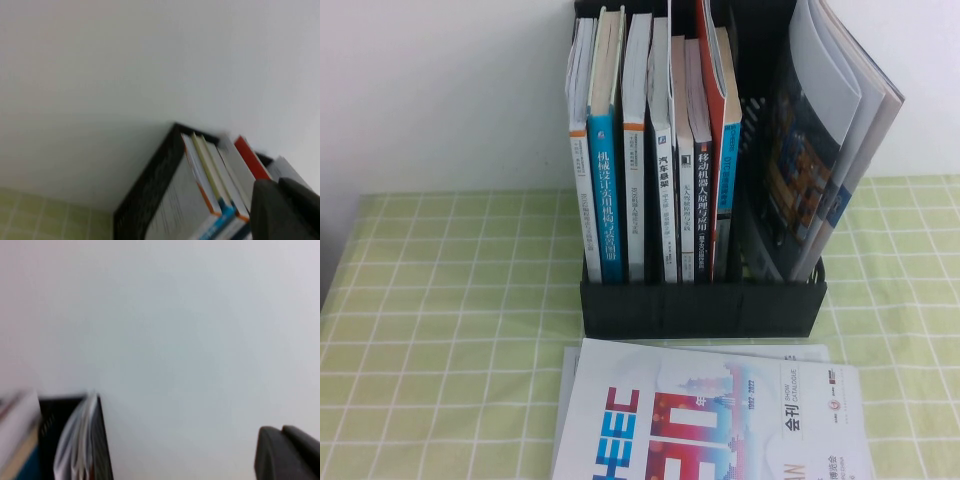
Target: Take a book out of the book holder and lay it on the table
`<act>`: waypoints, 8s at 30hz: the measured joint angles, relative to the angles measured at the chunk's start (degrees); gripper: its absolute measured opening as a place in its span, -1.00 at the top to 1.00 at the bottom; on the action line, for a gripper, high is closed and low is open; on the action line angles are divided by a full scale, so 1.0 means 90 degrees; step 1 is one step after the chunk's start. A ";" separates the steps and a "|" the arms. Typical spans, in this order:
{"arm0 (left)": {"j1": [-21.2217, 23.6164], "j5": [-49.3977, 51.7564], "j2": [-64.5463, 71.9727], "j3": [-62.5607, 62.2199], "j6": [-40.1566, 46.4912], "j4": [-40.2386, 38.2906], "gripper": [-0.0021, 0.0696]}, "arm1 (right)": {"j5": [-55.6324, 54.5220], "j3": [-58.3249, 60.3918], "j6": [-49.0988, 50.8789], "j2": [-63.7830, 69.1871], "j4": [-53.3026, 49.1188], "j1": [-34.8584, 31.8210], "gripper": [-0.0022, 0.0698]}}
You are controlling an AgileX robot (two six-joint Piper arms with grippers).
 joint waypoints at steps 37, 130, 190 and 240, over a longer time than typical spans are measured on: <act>-0.1889 0.0760 0.6209 -0.2264 1.1107 -0.6548 0.95 | -0.2206 0.0186 -1.1660 0.4585 1.1133 0.3943 0.09; -0.0037 0.2775 0.1584 0.0171 0.4021 -0.2073 0.95 | 0.2291 -0.2025 -0.3294 0.6558 -0.1635 0.6377 0.90; -0.0363 0.1373 -0.2289 0.3742 0.4554 -0.2592 0.95 | -0.0913 0.4058 -0.3156 0.0302 0.1674 0.4949 0.94; 0.0365 -0.0133 -0.3937 0.5784 0.0678 0.1429 0.95 | -0.0893 0.4058 -0.3126 0.0514 0.1809 0.4949 0.94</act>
